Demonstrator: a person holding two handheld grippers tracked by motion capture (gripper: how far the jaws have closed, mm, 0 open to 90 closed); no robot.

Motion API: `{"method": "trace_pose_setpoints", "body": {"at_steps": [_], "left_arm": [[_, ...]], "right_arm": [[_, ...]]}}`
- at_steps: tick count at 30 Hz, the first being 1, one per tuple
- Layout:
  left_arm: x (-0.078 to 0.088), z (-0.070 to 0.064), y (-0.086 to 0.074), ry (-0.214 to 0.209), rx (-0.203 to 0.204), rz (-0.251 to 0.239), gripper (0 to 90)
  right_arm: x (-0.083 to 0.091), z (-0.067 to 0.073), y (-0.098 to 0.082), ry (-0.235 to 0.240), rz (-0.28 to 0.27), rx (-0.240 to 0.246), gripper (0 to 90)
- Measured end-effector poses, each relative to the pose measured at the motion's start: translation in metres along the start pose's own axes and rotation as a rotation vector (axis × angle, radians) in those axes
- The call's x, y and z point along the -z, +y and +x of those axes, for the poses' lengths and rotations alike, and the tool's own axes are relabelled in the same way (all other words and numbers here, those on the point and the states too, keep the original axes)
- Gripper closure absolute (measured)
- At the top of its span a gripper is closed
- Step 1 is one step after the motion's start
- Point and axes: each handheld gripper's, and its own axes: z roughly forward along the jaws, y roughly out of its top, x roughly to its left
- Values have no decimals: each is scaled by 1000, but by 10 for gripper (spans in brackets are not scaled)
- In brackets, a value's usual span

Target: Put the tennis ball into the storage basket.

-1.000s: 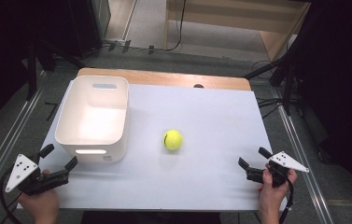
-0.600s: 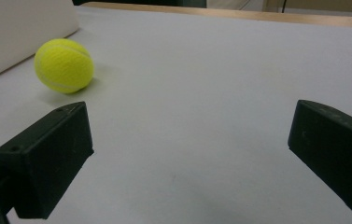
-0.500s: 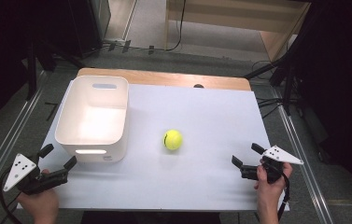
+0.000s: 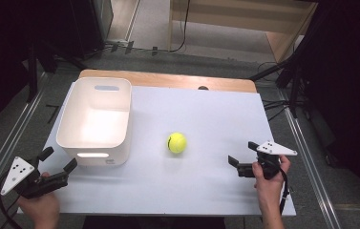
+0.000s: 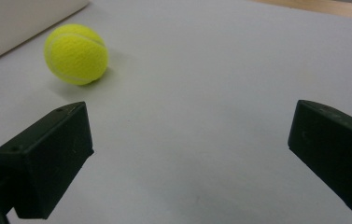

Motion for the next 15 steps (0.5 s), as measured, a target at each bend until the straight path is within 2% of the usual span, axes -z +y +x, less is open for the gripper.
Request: {"method": "trace_pose_setpoints", "body": {"at_steps": [8, 10, 15], "left_arm": [[0, -1, 0, 0, -10, 4, 79], [-1, -1, 0, 1, -9, 3, 79], [0, 0, 0, -2, -3, 0, 79]], "right_arm": [[-12, 10, 18, 21, 26, 34, 0], [-14, 13, 24, 21, 39, 53, 0], [-19, 20, 35, 20, 55, 66, 0]]}}
